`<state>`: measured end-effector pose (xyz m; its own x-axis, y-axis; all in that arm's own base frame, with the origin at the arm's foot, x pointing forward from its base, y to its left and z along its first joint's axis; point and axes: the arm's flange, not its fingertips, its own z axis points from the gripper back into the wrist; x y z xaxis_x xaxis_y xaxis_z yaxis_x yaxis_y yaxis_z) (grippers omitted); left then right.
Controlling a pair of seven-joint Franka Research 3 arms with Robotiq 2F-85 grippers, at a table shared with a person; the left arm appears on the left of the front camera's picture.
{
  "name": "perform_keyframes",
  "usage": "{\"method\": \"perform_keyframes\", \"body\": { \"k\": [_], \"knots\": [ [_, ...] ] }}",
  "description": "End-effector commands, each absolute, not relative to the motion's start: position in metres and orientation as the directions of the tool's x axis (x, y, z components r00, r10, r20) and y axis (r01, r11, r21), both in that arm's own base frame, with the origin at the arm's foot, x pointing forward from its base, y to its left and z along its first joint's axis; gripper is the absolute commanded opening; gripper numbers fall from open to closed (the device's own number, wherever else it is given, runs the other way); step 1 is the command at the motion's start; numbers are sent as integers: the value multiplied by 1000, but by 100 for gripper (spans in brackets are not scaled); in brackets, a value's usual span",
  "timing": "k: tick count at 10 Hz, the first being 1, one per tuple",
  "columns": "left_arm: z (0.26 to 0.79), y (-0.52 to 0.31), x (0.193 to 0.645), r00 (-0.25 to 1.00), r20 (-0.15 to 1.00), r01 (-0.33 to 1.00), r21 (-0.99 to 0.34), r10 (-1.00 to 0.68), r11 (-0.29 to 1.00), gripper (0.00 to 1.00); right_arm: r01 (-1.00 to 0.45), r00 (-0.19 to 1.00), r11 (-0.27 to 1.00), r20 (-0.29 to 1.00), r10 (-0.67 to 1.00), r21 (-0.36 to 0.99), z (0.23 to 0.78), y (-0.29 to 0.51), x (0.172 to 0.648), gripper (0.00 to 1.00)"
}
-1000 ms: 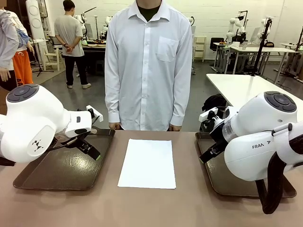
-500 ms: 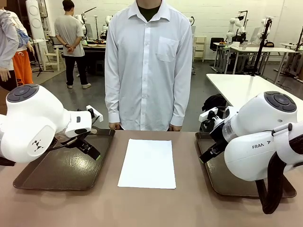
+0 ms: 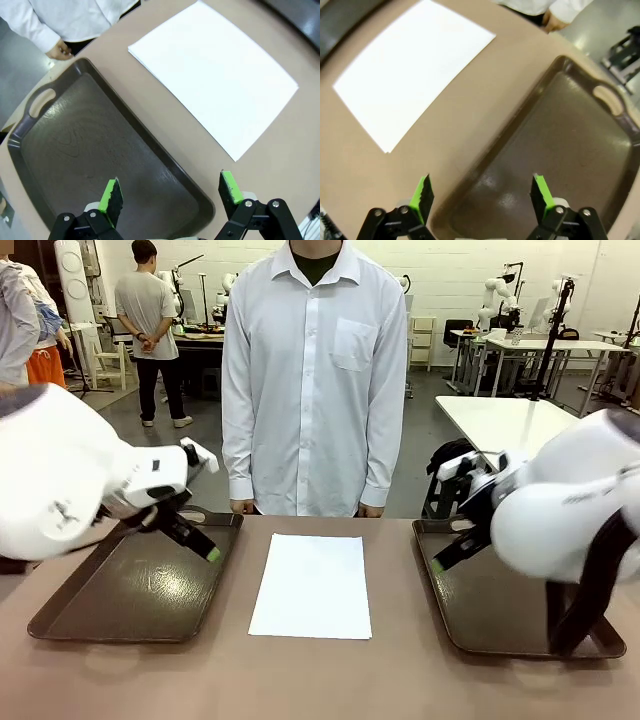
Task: Sort the A4 documents.
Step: Receive the A4 Paper.
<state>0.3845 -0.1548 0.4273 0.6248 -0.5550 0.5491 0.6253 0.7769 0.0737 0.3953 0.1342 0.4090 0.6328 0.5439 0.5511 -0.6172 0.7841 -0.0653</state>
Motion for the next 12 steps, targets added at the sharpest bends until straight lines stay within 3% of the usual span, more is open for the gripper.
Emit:
{"method": "perform_keyframes", "body": {
  "k": [1, 3, 5, 8, 12],
  "knots": [
    [455, -113, 350, 616, 539, 644, 77, -575, 761, 100, -619, 611, 783, 586, 532, -65, 438, 75, 395, 100],
    [480, -96, 332, 620, 548, 614, 108, -562, 782, 100, -600, 607, 799, 626, 489, -41, 462, 38, 392, 100],
    [500, -83, 316, 630, 577, 651, -28, -520, 758, 100, -603, 583, 797, 684, 439, 3, 488, 7, 385, 100],
    [508, -75, 300, 606, 636, 673, -90, -478, 734, 100, -595, 565, 803, 726, 391, 31, 505, -20, 376, 100],
    [507, -77, 291, 548, 684, 675, -21, -482, 738, 100, -613, 597, 782, 716, 363, 115, 509, -30, 380, 100]
  ]
}}
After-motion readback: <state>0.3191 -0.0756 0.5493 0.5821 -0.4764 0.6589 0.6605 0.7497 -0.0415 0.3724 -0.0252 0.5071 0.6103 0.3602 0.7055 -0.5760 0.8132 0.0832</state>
